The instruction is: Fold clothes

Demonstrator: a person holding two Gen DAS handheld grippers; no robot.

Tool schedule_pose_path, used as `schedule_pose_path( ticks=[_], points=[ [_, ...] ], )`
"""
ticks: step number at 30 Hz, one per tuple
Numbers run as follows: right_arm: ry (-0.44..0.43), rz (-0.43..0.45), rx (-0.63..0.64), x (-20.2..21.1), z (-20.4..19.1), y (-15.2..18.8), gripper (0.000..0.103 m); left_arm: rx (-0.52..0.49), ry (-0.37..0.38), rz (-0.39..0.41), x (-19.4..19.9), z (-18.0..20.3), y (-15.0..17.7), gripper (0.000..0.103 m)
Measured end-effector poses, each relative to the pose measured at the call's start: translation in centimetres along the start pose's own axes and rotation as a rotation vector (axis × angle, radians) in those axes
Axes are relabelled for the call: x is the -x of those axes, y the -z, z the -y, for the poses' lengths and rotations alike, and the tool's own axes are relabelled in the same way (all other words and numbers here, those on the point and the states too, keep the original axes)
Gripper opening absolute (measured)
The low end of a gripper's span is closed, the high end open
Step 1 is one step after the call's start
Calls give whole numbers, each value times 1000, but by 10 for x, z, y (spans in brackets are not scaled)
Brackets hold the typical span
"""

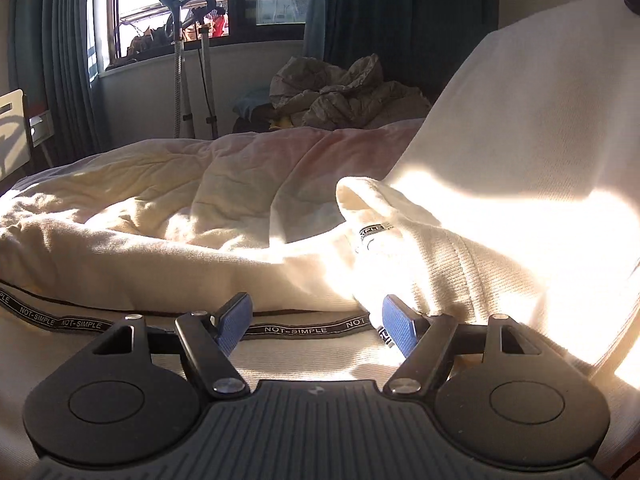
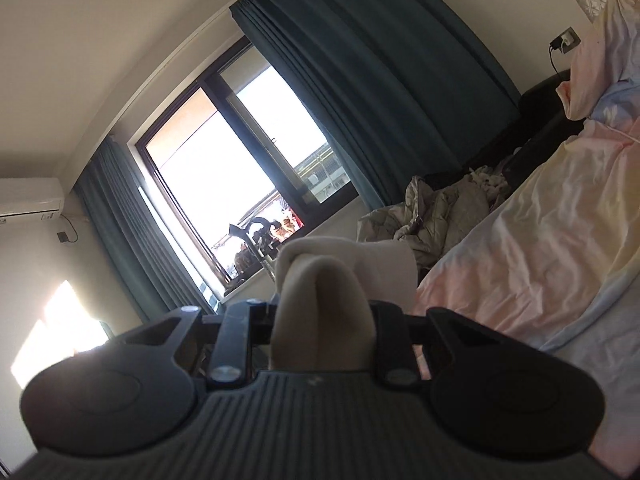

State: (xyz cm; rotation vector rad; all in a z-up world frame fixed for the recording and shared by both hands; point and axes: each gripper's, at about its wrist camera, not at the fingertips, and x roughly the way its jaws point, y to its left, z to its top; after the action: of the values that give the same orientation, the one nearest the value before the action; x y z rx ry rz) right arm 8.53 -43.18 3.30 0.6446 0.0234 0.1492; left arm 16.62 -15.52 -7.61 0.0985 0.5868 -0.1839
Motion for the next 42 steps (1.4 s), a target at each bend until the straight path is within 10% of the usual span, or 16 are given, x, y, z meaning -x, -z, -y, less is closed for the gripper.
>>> schedule_pose_path(
  ticks=[15, 24, 35, 42],
  points=[
    [-8, 8, 421, -27, -100, 68, 26, 120, -90, 90, 92, -143, -14, 79],
    [-34, -4, 756, -36, -200, 196, 26, 398, -126, 244, 131, -246, -10, 79],
    [-194, -257, 961, -82, -270, 378, 26, 565, -168, 394, 165, -333, 8, 79],
    [-328, -347, 959, -75, -269, 365, 60, 577, -50, 311, 140, -336, 14, 79]
  ],
)
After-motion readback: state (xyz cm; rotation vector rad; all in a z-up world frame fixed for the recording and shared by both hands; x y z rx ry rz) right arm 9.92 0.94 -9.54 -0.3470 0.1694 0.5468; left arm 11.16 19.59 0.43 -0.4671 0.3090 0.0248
